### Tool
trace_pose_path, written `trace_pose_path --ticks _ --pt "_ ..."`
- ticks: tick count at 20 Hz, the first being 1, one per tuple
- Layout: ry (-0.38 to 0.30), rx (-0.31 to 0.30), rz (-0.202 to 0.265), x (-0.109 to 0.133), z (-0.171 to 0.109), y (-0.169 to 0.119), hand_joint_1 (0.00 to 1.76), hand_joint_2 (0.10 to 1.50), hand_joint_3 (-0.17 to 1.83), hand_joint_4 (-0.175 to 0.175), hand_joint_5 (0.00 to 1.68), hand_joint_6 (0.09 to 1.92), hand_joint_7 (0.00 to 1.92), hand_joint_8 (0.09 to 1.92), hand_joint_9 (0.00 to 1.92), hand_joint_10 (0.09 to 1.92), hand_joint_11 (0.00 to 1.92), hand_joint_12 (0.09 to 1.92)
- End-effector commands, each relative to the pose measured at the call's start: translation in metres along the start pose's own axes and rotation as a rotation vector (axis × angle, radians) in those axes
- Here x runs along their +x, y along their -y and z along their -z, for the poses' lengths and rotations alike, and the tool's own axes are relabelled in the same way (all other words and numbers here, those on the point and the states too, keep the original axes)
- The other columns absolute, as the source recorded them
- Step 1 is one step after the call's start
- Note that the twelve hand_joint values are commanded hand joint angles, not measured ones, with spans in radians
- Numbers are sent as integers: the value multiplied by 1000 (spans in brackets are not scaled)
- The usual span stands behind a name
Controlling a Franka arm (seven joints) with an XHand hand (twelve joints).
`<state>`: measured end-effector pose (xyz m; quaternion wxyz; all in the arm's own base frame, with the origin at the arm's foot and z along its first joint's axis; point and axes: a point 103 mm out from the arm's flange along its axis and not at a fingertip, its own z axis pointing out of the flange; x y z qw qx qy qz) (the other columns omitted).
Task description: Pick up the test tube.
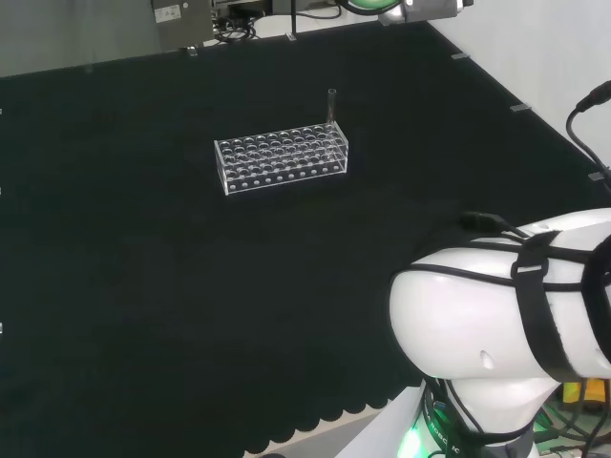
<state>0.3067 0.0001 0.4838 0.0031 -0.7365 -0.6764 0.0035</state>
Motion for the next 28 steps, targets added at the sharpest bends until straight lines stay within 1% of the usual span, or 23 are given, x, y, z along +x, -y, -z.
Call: trace_pose_path --ticks 1,2,3,5,7,9,10,12,15,17,19,23,28 --pt "8 -7 -1 -4 -1 -4 409 781 539 -46 97 168 68 434 80 407 56 1206" --pt "9 -4 -1 -6 -2 -7 354 837 449 -47 82 101 34 384 40 349 28 1162" --pt "11 -3 -1 -8 -3 -10 324 874 386 -47 76 87 16 362 19 321 13 1138" --pt "11 0 1 -11 -5 -16 303 906 330 -47 73 87 3 347 3 303 2 1120" --pt "10 5 1 -16 -9 -25 299 921 302 -47 74 87 0 365 0 325 0 1128" --pt "8 17 -1 -21 -13 -36 302 932 278 -49 83 87 0 432 0 402 0 1165" --pt "-16 19 19 -21 -14 -41 306 938 265 -50 91 87 0 479 0 449 0 1199" --pt "-25 38 25 -28 -21 -53 326 949 241 -55 112 87 0 593 0 556 0 1277" --pt "-5 81 14 -35 -35 -74 373 956 218 -62 145 87 28 710 0 733 0 1362" --pt "7 103 3 -40 -47 -88 453 941 204 -65 162 87 49 748 0 806 0 1402" --pt "43 111 -2 -51 -59 -99 540 922 200 -70 184 87 84 774 0 873 0 1454" --pt "80 130 -19 -62 -78 -122 606 911 213 -79 232 87 162 811 56 938 0 1511" --pt "94 165 -30 -70 -100 -145 610 903 246 -85 275 87 262 828 148 940 0 1545"
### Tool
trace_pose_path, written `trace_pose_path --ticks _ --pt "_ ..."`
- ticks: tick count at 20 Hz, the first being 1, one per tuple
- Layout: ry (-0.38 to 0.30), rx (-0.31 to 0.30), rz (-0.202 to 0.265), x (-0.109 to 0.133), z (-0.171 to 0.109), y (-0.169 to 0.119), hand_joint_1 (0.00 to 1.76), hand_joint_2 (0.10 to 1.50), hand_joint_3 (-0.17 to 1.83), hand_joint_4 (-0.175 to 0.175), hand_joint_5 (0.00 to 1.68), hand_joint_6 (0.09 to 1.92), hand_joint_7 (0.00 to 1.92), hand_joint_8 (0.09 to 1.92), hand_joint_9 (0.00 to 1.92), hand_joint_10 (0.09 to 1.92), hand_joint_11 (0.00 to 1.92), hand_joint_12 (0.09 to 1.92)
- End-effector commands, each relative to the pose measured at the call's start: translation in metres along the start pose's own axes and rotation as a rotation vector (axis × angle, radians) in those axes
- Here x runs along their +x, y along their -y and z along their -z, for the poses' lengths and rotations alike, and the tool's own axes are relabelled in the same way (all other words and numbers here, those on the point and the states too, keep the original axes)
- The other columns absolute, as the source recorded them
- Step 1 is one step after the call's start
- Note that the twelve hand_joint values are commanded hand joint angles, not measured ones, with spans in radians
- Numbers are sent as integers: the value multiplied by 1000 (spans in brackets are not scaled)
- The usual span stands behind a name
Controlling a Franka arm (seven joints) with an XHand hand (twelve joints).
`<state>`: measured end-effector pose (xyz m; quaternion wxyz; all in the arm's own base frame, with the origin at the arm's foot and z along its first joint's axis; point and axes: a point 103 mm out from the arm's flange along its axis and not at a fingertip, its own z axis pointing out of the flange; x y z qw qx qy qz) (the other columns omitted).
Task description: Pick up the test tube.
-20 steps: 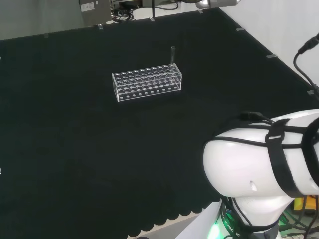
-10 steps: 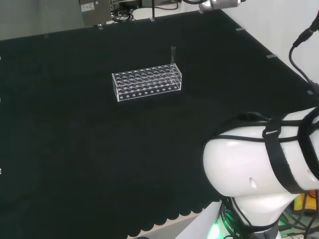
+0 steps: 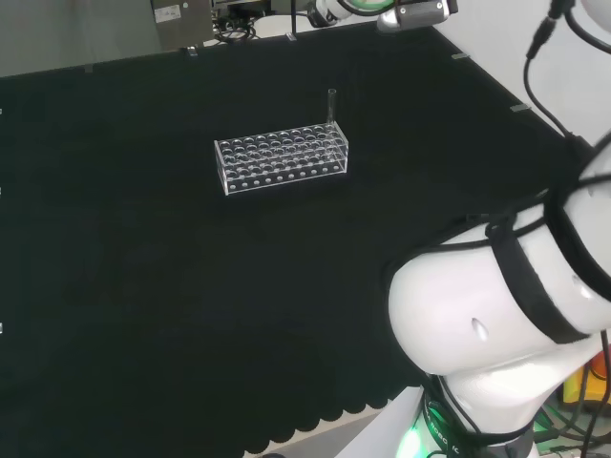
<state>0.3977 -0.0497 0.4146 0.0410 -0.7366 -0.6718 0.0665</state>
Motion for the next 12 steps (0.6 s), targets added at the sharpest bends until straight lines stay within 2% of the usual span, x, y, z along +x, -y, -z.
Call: trace_pose_path --ticks 1,12 --pt "50 34 -30 -28 -30 -59 608 903 252 -86 282 87 277 830 162 940 0 1549" --pt "49 130 -63 -51 -81 -128 596 901 288 -89 327 87 385 845 258 930 4 1575"
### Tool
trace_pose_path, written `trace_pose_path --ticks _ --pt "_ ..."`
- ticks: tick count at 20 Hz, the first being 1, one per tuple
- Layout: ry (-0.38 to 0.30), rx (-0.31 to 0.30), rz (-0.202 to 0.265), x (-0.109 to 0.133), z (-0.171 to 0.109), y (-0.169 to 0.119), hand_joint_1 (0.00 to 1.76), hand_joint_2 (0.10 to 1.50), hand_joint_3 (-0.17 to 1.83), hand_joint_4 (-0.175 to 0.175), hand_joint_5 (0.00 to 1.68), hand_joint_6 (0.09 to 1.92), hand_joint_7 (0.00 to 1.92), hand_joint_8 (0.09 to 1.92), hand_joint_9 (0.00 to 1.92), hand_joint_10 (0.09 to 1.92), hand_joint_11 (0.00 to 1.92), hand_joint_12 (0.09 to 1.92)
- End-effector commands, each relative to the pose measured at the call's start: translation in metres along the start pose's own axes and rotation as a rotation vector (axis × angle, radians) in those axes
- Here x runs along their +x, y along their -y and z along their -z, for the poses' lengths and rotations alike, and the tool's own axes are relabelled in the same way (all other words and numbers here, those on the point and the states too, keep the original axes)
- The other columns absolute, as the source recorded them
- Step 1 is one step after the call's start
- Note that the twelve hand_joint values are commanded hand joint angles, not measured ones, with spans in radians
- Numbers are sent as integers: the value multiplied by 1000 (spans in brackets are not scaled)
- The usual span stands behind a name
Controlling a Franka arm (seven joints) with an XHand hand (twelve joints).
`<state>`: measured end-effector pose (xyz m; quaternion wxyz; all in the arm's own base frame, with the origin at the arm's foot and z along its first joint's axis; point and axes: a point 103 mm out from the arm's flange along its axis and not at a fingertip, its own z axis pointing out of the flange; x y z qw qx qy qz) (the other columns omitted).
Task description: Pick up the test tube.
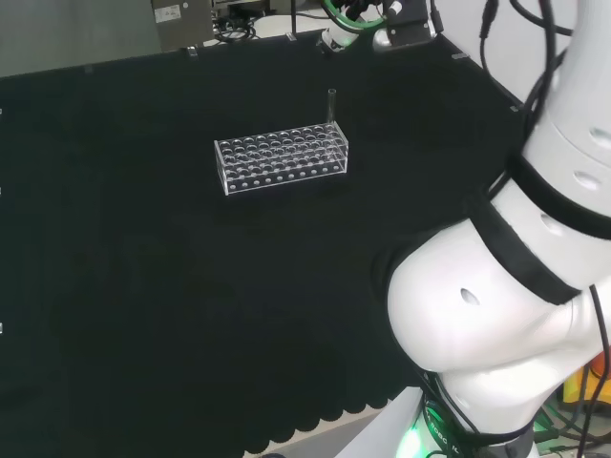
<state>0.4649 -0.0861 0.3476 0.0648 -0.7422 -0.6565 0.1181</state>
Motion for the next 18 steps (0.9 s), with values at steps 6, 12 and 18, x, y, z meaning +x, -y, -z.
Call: trace_pose_path --ticks 6,12,18 --pt "9 68 -30 -17 -42 -83 601 893 317 -96 346 87 443 833 307 906 23 1575" --pt "17 116 -34 -16 -62 -108 621 878 367 -109 412 87 563 811 405 865 58 1553" --pt "24 162 -32 -17 -82 -124 650 866 404 -122 474 87 673 794 512 829 105 1535"
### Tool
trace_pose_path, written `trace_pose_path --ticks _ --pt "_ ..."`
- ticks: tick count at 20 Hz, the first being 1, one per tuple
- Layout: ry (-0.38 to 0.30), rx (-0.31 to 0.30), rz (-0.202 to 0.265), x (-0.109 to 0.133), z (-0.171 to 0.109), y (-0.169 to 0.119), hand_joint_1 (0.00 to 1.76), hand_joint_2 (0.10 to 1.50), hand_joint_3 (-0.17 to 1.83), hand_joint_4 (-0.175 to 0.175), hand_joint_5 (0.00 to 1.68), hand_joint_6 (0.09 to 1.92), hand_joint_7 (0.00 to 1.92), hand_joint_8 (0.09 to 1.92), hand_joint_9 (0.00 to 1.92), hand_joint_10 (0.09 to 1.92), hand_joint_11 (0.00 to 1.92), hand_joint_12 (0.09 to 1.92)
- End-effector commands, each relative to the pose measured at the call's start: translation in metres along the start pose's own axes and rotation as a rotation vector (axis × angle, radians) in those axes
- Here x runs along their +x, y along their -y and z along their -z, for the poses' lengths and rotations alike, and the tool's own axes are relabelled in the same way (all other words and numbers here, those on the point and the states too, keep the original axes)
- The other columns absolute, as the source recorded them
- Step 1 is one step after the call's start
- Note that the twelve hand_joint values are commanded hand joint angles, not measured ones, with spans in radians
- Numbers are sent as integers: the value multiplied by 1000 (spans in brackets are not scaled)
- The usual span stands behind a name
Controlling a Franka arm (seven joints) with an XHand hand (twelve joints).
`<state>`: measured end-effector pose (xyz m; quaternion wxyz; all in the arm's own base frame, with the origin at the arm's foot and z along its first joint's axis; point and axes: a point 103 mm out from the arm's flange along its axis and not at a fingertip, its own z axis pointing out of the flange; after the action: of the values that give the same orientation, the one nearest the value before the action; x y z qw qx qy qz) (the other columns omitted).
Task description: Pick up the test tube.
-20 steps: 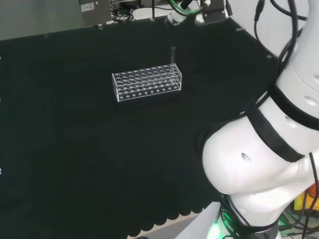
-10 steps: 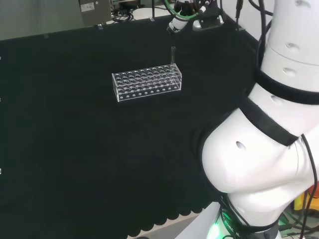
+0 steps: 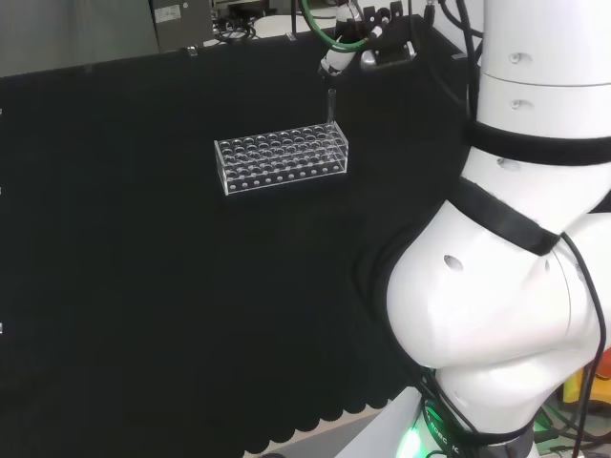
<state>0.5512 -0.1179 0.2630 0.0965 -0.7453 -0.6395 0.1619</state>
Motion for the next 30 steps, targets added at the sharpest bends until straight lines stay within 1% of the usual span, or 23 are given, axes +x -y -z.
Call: trace_pose_path --ticks 1,3,9,18,23,25,28,30 --pt "4 60 -4 -1 -22 -20 658 865 407 -124 477 88 685 794 522 827 110 1533" --pt "5 74 -1 -1 -29 -24 669 863 415 -126 479 92 702 790 539 819 121 1527" --pt "6 109 12 6 -48 -28 712 853 428 -116 483 102 722 783 571 806 142 1519" --pt "4 132 22 16 -64 -40 780 833 451 -117 492 122 734 782 600 791 167 1506" --pt "-5 136 16 20 -70 -48 801 814 489 -120 512 164 760 777 626 775 195 1491" --pt "-15 131 13 21 -72 -51 814 801 519 -121 526 234 786 764 647 759 216 1479" --pt "-29 120 8 23 -74 -54 842 780 559 -124 533 447 853 743 693 735 260 1460" --pt "-43 117 -3 24 -76 -57 859 771 576 -127 553 546 894 738 723 727 290 1450"
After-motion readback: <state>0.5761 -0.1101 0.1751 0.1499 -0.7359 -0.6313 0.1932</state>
